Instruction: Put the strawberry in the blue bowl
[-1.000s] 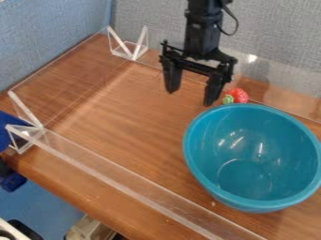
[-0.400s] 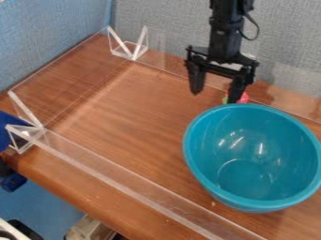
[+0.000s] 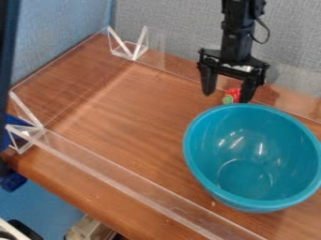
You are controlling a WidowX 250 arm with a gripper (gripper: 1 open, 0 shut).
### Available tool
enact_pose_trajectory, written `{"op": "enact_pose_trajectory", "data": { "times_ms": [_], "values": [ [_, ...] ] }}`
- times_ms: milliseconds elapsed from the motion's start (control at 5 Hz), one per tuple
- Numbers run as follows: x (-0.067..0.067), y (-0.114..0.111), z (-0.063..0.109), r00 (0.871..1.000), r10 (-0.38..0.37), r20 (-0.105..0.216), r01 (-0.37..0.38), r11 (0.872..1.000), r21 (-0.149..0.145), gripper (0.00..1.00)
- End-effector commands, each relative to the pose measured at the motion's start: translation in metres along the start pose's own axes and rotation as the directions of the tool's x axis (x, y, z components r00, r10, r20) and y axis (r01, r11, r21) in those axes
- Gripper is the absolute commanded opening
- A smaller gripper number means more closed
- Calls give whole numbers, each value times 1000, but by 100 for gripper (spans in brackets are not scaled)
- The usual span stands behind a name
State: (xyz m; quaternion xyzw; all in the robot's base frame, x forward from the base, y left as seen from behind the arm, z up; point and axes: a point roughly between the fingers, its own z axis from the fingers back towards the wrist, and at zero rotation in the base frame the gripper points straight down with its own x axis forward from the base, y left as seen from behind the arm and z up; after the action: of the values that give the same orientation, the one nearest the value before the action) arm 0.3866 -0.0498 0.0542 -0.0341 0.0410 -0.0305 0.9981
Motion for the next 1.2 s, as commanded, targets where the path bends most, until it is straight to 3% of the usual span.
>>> {"op": "enact_pose_trajectory", "data": {
  "times_ms": [0,400,1000],
  "values": [
    [19,-8,17,997,-14,79,15,1000,-1,100],
    [30,-10,11,996,-14,86,14,1000,1,100],
    [34,-15,13,995,-23,97,22,1000,9,100]
  ]
}}
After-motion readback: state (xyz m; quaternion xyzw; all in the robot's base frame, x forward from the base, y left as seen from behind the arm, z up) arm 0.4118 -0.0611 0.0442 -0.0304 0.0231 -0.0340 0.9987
